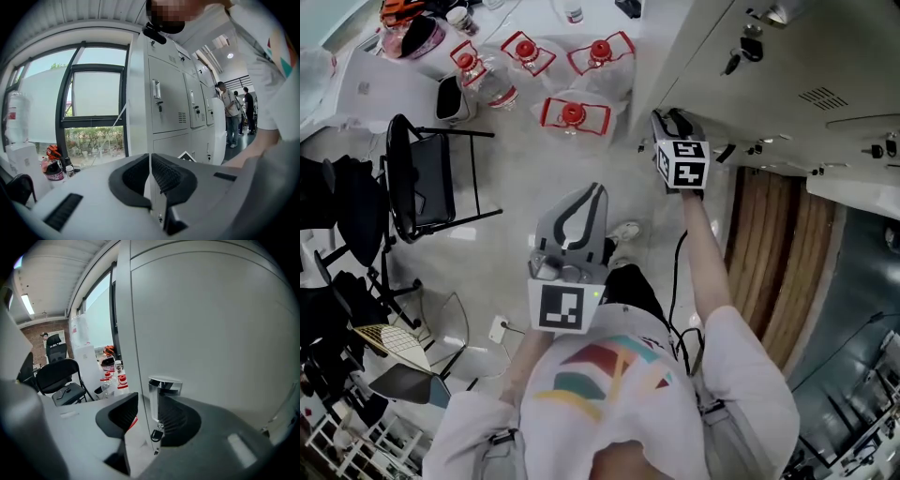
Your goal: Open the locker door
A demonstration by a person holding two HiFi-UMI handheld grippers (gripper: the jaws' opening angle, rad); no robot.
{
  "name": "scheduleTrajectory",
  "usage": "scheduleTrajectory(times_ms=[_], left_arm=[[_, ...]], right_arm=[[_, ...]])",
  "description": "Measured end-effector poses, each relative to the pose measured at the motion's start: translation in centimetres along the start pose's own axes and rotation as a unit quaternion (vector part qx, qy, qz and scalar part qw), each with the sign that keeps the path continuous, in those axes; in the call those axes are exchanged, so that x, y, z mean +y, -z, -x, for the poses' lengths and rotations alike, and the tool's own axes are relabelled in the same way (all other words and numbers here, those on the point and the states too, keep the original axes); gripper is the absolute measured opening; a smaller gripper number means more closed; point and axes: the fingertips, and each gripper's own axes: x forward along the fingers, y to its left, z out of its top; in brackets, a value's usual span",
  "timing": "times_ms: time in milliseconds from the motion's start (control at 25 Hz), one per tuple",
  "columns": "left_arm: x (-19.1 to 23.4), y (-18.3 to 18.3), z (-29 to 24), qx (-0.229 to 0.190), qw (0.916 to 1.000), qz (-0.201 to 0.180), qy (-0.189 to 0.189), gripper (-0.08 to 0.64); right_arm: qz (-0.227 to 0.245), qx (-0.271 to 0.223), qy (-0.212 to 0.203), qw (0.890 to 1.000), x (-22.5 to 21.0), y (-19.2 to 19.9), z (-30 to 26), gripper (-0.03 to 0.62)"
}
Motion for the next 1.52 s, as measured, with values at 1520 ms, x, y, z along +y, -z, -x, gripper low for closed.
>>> scheduleTrajectory(times_ms=[1520], left_arm=[[-2.9, -1.9, -4.6, -0.022, 0.9964, 0.021, 0.079, 0.018]], right_arm=[[-0.008, 0.052, 0.019, 0.998, 2.3, 6.1, 9.0, 0.103]])
